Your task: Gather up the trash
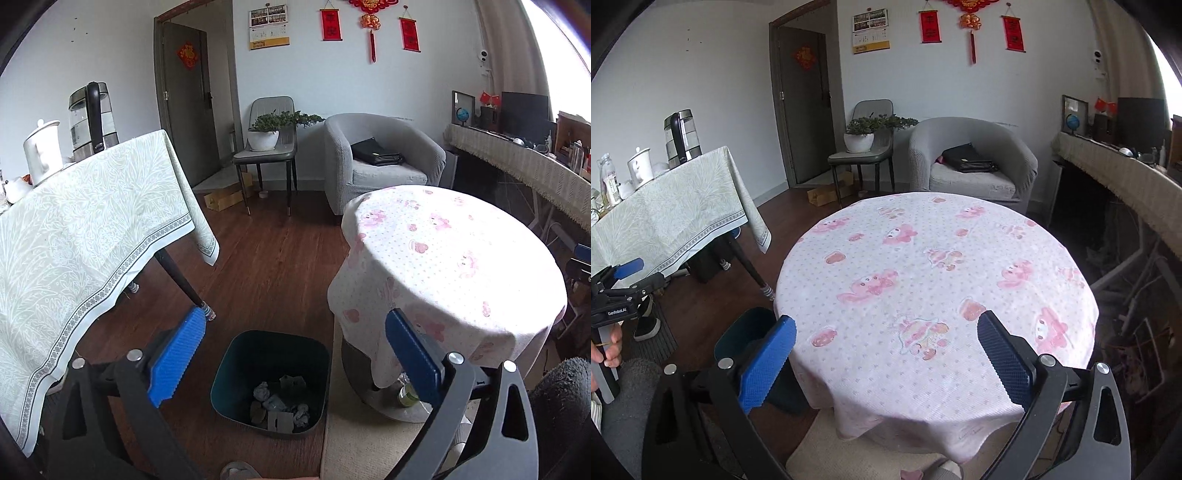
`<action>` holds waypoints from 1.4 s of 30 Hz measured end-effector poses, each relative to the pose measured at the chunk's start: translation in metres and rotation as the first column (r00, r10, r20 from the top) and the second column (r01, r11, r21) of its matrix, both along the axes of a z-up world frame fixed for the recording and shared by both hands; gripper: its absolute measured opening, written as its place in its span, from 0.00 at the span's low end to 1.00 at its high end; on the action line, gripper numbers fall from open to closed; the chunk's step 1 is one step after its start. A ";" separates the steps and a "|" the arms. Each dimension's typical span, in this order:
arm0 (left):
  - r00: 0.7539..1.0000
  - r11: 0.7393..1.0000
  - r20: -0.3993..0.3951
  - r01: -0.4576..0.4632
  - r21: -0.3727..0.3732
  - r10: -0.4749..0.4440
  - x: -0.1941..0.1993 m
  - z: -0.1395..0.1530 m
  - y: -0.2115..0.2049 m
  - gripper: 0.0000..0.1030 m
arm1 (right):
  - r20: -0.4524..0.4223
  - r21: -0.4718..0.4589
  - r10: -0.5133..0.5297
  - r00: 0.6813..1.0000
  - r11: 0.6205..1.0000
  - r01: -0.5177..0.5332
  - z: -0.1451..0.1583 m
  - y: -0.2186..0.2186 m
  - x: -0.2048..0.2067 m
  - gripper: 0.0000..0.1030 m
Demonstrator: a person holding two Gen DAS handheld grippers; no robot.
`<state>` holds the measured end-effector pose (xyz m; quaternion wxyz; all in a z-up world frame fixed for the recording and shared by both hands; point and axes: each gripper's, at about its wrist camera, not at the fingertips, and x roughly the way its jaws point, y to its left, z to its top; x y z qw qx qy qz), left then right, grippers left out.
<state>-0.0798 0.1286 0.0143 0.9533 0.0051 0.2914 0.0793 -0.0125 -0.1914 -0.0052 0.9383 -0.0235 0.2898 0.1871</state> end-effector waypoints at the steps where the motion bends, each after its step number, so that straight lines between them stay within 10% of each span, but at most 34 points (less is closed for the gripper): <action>1: 1.000 1.000 -0.001 -0.009 -0.002 0.009 -0.001 0.000 -0.001 0.97 | 0.003 0.002 0.002 1.000 1.000 -0.002 0.000 -0.002 -0.001 0.97; 42: 0.998 0.998 -0.036 -0.052 -0.030 0.051 -0.017 -0.029 -0.003 0.97 | 0.032 0.026 0.061 0.998 0.998 -0.061 -0.023 0.006 -0.027 0.97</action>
